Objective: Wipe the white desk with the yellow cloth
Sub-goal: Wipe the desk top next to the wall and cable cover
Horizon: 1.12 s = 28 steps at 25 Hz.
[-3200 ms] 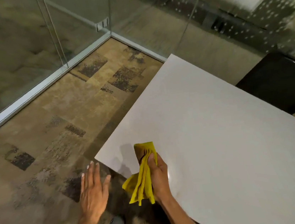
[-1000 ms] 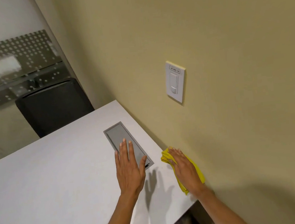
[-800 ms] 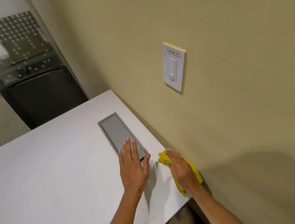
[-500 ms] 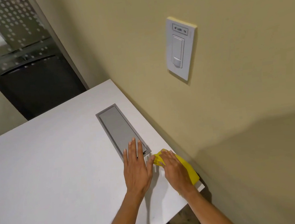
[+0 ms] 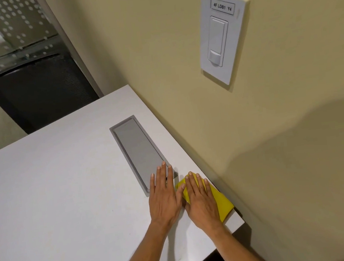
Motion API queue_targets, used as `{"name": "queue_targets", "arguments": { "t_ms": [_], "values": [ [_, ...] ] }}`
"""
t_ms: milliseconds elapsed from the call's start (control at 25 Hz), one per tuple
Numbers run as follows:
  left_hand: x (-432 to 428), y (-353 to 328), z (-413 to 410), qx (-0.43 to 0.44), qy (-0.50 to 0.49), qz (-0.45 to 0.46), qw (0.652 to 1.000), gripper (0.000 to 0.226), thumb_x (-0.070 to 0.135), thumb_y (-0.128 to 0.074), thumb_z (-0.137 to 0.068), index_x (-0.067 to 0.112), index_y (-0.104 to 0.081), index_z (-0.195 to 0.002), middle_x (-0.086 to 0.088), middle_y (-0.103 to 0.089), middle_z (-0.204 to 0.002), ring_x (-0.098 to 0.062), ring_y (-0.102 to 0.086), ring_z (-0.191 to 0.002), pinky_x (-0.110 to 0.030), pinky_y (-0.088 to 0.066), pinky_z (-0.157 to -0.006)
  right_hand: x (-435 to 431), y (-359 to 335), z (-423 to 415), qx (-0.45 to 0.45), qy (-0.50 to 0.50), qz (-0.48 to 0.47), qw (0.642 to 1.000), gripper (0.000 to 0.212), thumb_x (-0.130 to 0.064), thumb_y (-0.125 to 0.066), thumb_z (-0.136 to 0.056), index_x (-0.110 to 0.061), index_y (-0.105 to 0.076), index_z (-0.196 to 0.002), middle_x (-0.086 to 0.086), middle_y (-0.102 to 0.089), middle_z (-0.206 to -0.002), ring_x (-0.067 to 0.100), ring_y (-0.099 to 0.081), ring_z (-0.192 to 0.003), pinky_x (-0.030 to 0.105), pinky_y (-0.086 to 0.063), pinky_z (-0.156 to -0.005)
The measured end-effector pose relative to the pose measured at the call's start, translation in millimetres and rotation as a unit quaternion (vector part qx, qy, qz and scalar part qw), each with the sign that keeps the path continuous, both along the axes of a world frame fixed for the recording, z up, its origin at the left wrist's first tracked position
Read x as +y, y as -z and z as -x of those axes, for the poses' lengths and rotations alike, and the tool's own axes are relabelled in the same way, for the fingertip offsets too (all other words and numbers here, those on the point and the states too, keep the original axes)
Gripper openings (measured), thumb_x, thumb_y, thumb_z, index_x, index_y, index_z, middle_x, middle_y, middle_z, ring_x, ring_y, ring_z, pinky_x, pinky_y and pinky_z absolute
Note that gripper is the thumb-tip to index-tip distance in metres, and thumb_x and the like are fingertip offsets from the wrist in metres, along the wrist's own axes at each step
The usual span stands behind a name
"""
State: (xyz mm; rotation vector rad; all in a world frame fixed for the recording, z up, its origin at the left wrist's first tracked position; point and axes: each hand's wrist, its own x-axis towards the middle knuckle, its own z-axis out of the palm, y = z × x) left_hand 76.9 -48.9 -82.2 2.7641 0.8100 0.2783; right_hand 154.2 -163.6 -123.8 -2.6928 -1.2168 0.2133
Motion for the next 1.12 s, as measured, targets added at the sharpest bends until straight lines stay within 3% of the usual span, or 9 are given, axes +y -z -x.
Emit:
{"name": "queue_targets", "arguments": {
  "t_ms": [120,200,280,360,400,520,600,880,1120],
  "values": [
    [-2.7,12.8,-2.6,0.002,0.005,0.024,1.000,0.063,0.049,-0.023,-0.107,0.013,-0.031,-0.158,-0.008,-0.021,-0.166,-0.026,-0.015,-0.156,-0.039,-0.002,-0.127,-2.0,-8.3,0.6,0.009,-0.011,-0.006,1.000,0.078,-0.062,-0.008,-0.094,-0.013,-0.008,-0.156,0.008,0.002,-0.163,0.028,0.001,-0.151,0.048,-0.009,-0.119],
    [-2.4,17.6,-5.2,0.000,-0.015,0.070,0.997,0.067,0.050,-0.018,-0.106,0.008,-0.050,-0.147,-0.015,-0.045,-0.156,-0.038,-0.036,-0.148,-0.046,-0.019,-0.126,-8.0,-15.1,0.5,0.014,0.021,-0.047,0.999,0.081,-0.064,-0.017,-0.094,-0.013,-0.009,-0.156,0.009,-0.002,-0.162,0.027,-0.003,-0.151,0.044,-0.007,-0.119],
    [-1.6,19.9,-11.7,0.002,-0.043,0.084,0.996,0.069,0.053,-0.021,-0.103,0.005,-0.066,-0.124,-0.017,-0.066,-0.125,-0.041,-0.061,-0.118,-0.048,-0.043,-0.106,-19.7,-28.0,2.6,0.004,0.114,-0.122,0.986,0.075,-0.062,-0.017,-0.097,-0.010,-0.027,-0.150,0.013,-0.034,-0.154,0.029,-0.032,-0.144,0.041,-0.020,-0.117],
    [-2.7,17.3,-21.4,0.029,-0.067,0.103,0.992,0.064,0.056,-0.026,-0.102,0.009,-0.068,-0.114,-0.010,-0.068,-0.112,-0.033,-0.062,-0.105,-0.044,-0.041,-0.093,-35.5,-41.0,6.9,-0.034,0.229,-0.188,0.954,0.066,-0.053,-0.014,-0.101,-0.006,-0.052,-0.128,0.016,-0.070,-0.118,0.033,-0.064,-0.113,0.043,-0.047,-0.101],
    [-3.3,15.7,-26.2,0.055,-0.071,0.113,0.990,0.061,0.057,-0.028,-0.103,0.013,-0.067,-0.117,-0.007,-0.067,-0.116,-0.029,-0.059,-0.109,-0.042,-0.036,-0.094,-42.9,-43.3,8.0,-0.045,0.272,-0.200,0.940,0.063,-0.048,-0.018,-0.103,-0.005,-0.061,-0.116,0.016,-0.075,-0.101,0.033,-0.069,-0.098,0.044,-0.054,-0.091],
    [-6.1,13.3,-36.6,0.093,-0.073,0.133,0.984,0.050,0.056,-0.036,-0.104,0.019,-0.058,-0.129,-0.003,-0.063,-0.129,-0.023,-0.050,-0.121,-0.042,-0.028,-0.099,-57.3,-39.2,3.7,-0.018,0.334,-0.157,0.929,0.030,-0.026,-0.068,-0.087,-0.003,-0.068,-0.106,0.017,-0.075,-0.092,0.034,-0.071,-0.086,0.048,-0.054,-0.083],
    [-7.1,14.3,-39.1,0.110,-0.072,0.129,0.983,0.048,0.055,-0.039,-0.104,0.020,-0.053,-0.133,-0.003,-0.059,-0.134,-0.022,-0.047,-0.124,-0.043,-0.028,-0.099,-61.5,-35.6,4.4,0.067,0.372,-0.082,0.922,0.055,-0.024,-0.087,-0.066,-0.002,-0.066,-0.111,0.020,-0.070,-0.105,0.038,-0.066,-0.096,0.050,-0.048,-0.081],
    [-6.6,18.2,-48.3,0.126,-0.092,0.162,0.974,0.039,0.042,-0.057,-0.100,0.019,-0.051,-0.131,-0.006,-0.061,-0.130,-0.026,-0.045,-0.123,-0.044,-0.025,-0.097,-70.2,-35.7,14.7,0.162,0.428,-0.027,0.889,0.054,-0.052,-0.074,-0.076,-0.009,-0.063,-0.107,0.013,-0.064,-0.111,0.030,-0.057,-0.107,0.040,-0.039,-0.088],
    [-12.2,14.4,-49.8,0.104,-0.058,0.117,0.986,0.029,0.035,-0.050,-0.104,0.018,-0.049,-0.127,-0.008,-0.059,-0.124,-0.025,-0.047,-0.117,-0.042,-0.027,-0.097,-76.8,-35.9,13.7,0.334,0.444,-0.174,0.813,0.043,-0.039,-0.076,-0.080,0.000,-0.067,-0.096,0.018,-0.071,-0.095,0.030,-0.066,-0.081,0.038,-0.058,-0.076]
  ]
}}
